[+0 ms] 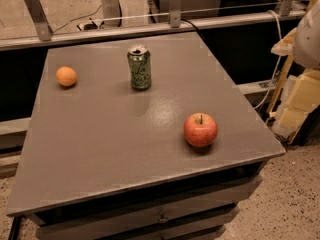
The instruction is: Move green can near orange
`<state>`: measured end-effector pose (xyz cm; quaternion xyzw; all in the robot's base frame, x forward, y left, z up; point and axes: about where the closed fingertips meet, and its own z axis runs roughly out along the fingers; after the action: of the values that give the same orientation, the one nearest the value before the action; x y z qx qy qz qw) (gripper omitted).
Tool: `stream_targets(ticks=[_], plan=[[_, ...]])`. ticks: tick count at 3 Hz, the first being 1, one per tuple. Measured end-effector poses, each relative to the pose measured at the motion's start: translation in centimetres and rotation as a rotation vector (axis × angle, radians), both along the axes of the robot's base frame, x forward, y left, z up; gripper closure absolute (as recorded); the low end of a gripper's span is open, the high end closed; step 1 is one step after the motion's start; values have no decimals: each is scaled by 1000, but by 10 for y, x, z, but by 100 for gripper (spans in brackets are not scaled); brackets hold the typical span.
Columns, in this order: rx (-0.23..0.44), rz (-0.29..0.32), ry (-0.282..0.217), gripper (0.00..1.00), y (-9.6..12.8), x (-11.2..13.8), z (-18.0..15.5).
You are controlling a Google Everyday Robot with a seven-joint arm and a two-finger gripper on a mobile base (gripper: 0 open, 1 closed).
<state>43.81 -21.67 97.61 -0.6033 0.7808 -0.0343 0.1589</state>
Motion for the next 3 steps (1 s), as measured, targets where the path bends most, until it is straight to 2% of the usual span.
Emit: stream_targets(ticks=[1,2,3], plan=[[0,0,0,0,0,0,0],[66,12,-55,0,14,31,5],[216,73,-127,0,61,92,14]])
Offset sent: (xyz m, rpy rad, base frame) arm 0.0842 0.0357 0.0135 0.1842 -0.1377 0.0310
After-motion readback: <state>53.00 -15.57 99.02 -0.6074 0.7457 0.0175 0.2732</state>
